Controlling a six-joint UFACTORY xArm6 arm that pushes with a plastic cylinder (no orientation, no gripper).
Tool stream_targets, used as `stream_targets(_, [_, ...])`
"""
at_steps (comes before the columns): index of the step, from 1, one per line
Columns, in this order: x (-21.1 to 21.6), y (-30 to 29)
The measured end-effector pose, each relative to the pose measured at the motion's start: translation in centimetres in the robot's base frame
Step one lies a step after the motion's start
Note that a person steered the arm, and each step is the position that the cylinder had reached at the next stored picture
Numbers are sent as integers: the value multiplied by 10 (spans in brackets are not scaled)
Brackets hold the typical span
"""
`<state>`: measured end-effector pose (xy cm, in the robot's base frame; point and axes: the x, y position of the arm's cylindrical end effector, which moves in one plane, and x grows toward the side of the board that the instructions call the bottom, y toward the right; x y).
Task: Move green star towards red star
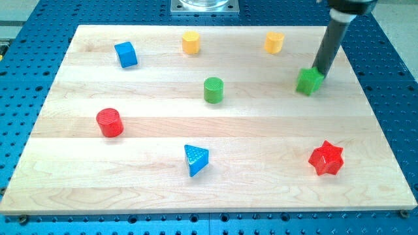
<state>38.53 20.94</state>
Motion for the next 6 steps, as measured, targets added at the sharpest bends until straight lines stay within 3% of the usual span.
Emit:
stream_targets(1, [46,-22])
stream_targets(2, [-8,-6])
stream_targets(3, [-4,-72])
stream_targets(4, [60,-53])
stream_targets(5, [59,-65])
stream_targets(6, [30,-34])
